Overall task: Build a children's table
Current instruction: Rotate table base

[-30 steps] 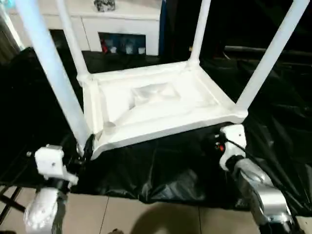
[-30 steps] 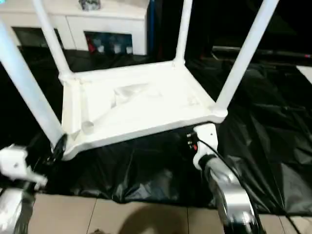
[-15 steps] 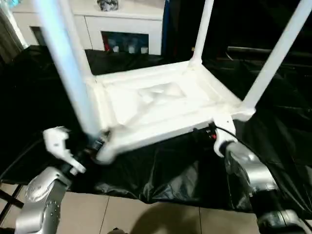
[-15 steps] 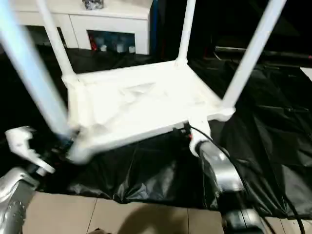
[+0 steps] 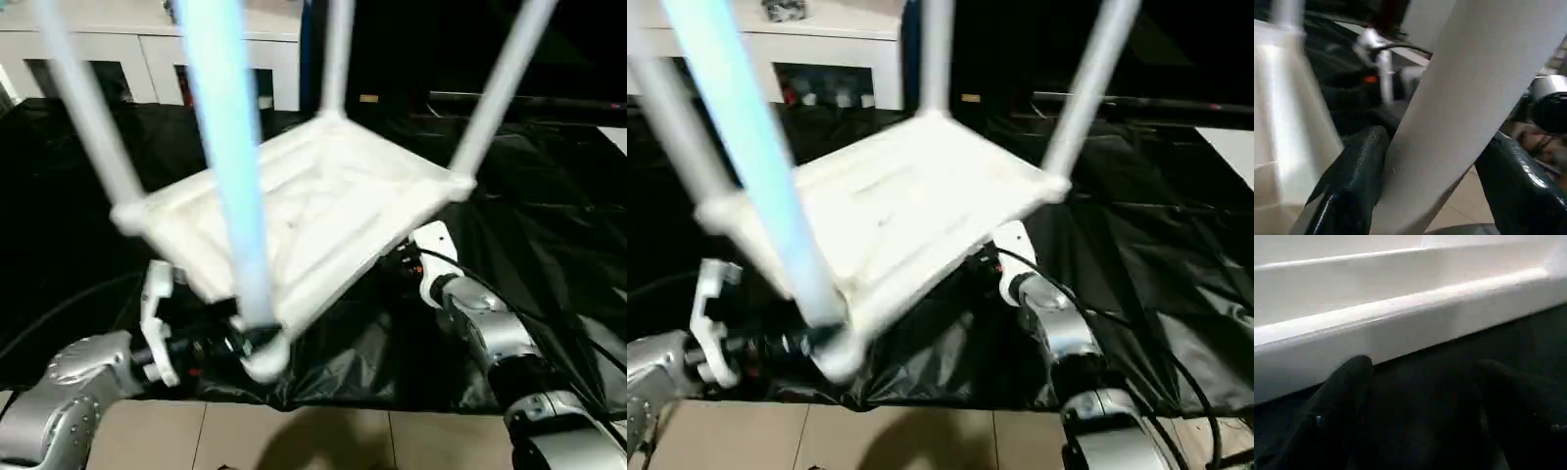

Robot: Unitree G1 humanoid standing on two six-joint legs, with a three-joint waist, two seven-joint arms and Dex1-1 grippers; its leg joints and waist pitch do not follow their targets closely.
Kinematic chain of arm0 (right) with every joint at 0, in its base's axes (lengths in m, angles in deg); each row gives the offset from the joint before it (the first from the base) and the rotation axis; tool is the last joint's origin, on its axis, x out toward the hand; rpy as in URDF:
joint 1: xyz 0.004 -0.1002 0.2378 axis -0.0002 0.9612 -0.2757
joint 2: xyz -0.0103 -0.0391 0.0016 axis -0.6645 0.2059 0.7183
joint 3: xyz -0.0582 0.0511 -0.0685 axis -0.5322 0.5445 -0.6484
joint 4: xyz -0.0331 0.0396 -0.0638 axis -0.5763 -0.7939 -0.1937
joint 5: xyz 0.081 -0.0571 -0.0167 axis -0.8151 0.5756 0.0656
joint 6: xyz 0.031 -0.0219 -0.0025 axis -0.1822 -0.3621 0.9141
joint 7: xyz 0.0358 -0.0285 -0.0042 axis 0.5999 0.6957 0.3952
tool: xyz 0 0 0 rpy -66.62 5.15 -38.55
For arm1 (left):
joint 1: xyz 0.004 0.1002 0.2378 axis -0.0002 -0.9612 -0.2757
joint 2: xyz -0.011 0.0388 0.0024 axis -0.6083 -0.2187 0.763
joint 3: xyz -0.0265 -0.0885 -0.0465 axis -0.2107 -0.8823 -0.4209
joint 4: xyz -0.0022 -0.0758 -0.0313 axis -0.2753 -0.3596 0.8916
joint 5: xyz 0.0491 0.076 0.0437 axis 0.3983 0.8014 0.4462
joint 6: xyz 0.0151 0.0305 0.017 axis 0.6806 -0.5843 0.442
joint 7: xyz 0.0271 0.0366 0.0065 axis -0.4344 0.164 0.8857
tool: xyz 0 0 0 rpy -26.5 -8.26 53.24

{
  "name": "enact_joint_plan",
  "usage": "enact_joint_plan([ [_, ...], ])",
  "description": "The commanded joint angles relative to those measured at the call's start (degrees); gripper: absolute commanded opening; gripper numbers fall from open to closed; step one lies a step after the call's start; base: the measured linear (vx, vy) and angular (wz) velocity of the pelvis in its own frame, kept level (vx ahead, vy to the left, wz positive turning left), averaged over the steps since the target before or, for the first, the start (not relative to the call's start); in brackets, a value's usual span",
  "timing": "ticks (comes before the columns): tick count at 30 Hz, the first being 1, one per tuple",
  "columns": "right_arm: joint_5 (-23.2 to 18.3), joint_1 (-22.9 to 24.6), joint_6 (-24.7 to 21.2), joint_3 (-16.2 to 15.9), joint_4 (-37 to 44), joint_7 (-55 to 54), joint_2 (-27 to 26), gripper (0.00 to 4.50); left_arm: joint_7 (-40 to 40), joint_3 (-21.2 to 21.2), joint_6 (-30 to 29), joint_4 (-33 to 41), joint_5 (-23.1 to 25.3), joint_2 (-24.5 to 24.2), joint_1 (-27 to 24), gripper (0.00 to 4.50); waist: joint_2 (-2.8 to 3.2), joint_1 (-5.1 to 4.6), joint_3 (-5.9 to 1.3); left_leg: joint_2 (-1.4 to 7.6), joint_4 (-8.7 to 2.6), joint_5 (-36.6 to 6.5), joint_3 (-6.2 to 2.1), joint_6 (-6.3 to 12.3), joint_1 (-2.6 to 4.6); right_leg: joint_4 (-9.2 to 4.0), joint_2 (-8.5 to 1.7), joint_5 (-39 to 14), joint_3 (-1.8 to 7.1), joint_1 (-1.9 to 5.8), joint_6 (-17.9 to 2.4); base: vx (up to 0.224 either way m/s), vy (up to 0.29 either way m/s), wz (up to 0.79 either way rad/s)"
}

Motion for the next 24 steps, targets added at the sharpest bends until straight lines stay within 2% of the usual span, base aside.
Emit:
enact_joint_plan([
  [1,0.25,-2.41,2.34,-2.25,-0.58,2.68,-2.34,3.77,-1.48,1.79,-1.26,2.09,-1.25,0.26,1.37,3.13,0.24,0.46,-3.15,0.43,-3.92,-17.17,0.18,-1.31,0.45,-4.12,-2.89,-15.15,1.96,2.37,-10.60,0.000,0.000,0.00],
  [3,0.38,-3.29,3.67,-2.37,-2.28,3.74,-3.91,3.77,-1.69,2.64,-1.89,1.81,-1.18,1.18,2.92,3.13,0.09,0.25,-3.18,0.49,-3.88,-17.45,0.15,-1.39,0.56,-4.16,-2.98,-15.99,1.98,2.28,-10.69,0.000,0.000,0.00],
  [5,0.34,-3.56,4.02,-2.54,-2.81,4.27,-4.53,3.77,-1.74,3.04,-1.84,1.40,-0.80,1.85,3.80,3.13,0.24,0.31,-3.17,0.52,-3.86,-17.64,0.15,-1.42,0.68,-4.17,-2.97,-16.28,1.99,2.22,-10.68,0.000,0.000,0.00],
  [9,1.01,-4.19,4.93,-3.07,-4.31,4.29,-5.94,3.77,-0.97,4.47,-0.60,-0.81,0.87,4.65,7.12,3.13,-0.02,0.45,-3.33,0.59,-3.85,-15.64,0.25,-1.41,0.62,-3.97,-2.92,-13.24,2.04,2.35,-10.97,0.000,0.000,0.00],
  [11,0.63,-4.48,5.34,-2.86,-4.88,4.94,-6.52,3.77,-0.27,6.16,0.46,-3.10,2.31,6.92,10.13,3.13,0.08,0.78,-3.32,0.58,-3.83,-15.43,0.32,-1.41,0.74,-3.96,-2.97,-12.44,2.04,2.35,-11.39,0.000,0.000,0.00],
  [13,0.60,-4.75,6.01,-2.76,-5.69,5.31,-6.67,3.77,0.33,7.25,1.59,-4.53,3.90,8.34,11.74,3.13,-0.15,0.87,-3.37,0.52,-3.84,-14.90,0.27,-1.37,0.41,-3.80,-3.08,-11.94,2.05,2.77,-11.11,0.000,0.000,0.00],
  [14,0.88,-4.95,6.42,-2.67,-6.41,5.02,-6.60,3.77,1.38,8.16,2.93,-6.05,5.55,10.05,13.23,3.13,0.09,1.00,-3.34,0.56,-3.76,-15.49,0.28,-1.30,0.75,-4.03,-3.09,-12.92,2.06,2.48,-10.86,0.000,0.000,0.00],
  [17,0.38,-4.98,6.88,-1.75,-6.69,5.13,-6.17,3.77,3.63,9.31,5.25,-9.27,8.11,13.42,15.76,3.13,0.60,1.11,-3.38,0.56,-3.76,-16.12,0.18,-1.77,0.67,-4.12,-3.16,-13.51,2.05,2.63,-10.71,0.000,0.000,0.00],
  [18,0.27,-4.93,6.91,-1.57,-6.58,5.13,-6.01,3.77,3.96,9.58,5.69,-9.86,8.70,13.88,16.15,3.13,0.30,1.06,-3.50,0.58,-3.71,-15.61,0.19,-1.69,0.62,-4.10,-3.08,-12.31,2.01,2.76,-10.77,0.000,0.000,0.00],
  [19,0.40,-4.77,7.23,-1.28,-6.54,5.23,-5.61,3.77,4.59,9.90,6.70,-11.09,10.05,14.48,16.76,3.13,0.66,1.10,-3.53,0.51,-3.68,-15.34,0.14,-1.65,0.59,-3.99,-3.08,-11.67,2.01,2.80,-10.94,0.000,0.000,0.00],
  [22,0.56,-4.32,7.58,-0.80,-6.07,4.87,-4.82,3.77,5.94,10.21,9.19,-12.87,12.89,14.48,17.35,3.13,0.40,0.98,-3.67,0.50,-3.59,-14.50,0.13,-0.99,0.39,-4.01,-3.03,-9.58,1.90,3.06,-11.47,0.000,0.000,0.00],
  [24,0.21,-3.80,7.66,-0.07,-5.19,5.14,-4.12,3.77,6.90,9.90,11.15,-14.18,14.98,13.95,17.64,3.13,0.53,0.98,-3.62,0.48,-3.52,-14.77,0.17,-0.53,0.43,-4.06,-3.09,-10.06,1.90,2.96,-11.89,0.000,0.000,0.00],
])
